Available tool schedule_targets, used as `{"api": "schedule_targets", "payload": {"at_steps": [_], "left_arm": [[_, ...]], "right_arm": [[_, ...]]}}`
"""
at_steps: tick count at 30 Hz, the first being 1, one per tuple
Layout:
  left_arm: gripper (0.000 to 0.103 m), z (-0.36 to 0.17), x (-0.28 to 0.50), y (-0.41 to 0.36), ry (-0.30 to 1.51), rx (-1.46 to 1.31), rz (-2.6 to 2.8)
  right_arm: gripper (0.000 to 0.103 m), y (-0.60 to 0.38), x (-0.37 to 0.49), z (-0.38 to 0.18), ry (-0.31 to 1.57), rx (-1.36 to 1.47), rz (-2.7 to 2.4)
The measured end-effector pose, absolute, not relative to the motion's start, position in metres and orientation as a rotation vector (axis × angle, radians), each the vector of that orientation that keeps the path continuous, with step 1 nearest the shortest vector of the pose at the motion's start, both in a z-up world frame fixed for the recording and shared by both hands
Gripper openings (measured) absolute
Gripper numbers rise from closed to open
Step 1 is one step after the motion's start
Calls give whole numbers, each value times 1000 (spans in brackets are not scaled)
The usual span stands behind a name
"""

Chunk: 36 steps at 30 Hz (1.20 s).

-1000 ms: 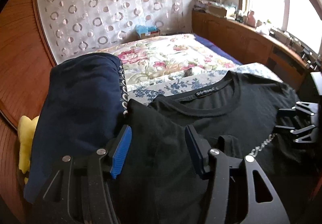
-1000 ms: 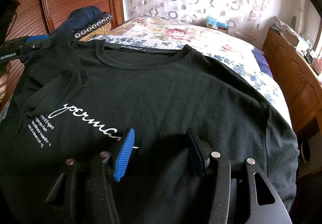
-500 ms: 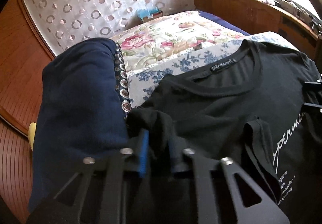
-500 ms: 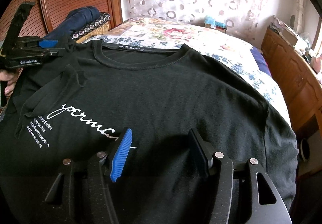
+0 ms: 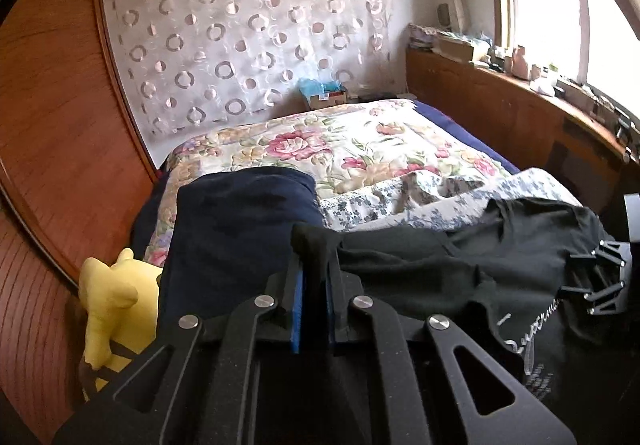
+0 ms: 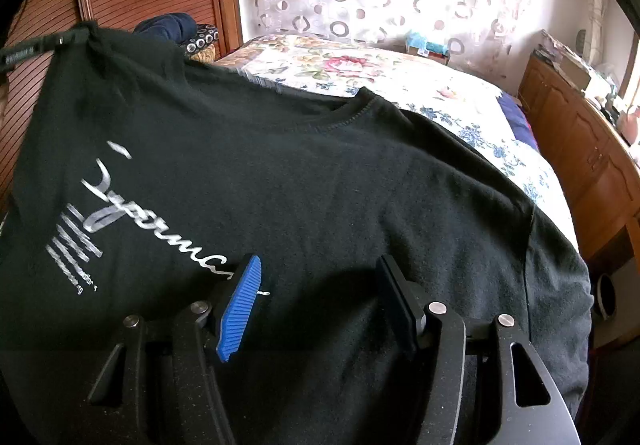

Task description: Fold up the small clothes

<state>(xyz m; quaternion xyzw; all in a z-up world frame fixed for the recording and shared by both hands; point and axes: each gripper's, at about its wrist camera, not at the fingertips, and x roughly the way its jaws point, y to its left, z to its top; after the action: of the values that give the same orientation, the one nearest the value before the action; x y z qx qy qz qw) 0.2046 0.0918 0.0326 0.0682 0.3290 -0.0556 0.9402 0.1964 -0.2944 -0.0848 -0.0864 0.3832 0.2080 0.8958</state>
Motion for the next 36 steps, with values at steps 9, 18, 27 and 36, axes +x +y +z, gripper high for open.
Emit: {"api": "schedule_targets", "payload": {"at_steps": [9, 18, 27, 36], "left_arm": [[23, 0, 211, 101, 708, 104, -119], [80, 11, 155, 98, 595, 76, -180], [80, -4, 107, 94, 571, 10, -160], [80, -29, 83, 97, 620, -25, -116]], "right_arm": [[63, -295, 196, -85, 794, -179, 431], [63, -295, 196, -85, 794, -179, 430], [64, -296, 196, -85, 794, -179, 430], [64, -297, 196, -85, 793, -180, 429]]}}
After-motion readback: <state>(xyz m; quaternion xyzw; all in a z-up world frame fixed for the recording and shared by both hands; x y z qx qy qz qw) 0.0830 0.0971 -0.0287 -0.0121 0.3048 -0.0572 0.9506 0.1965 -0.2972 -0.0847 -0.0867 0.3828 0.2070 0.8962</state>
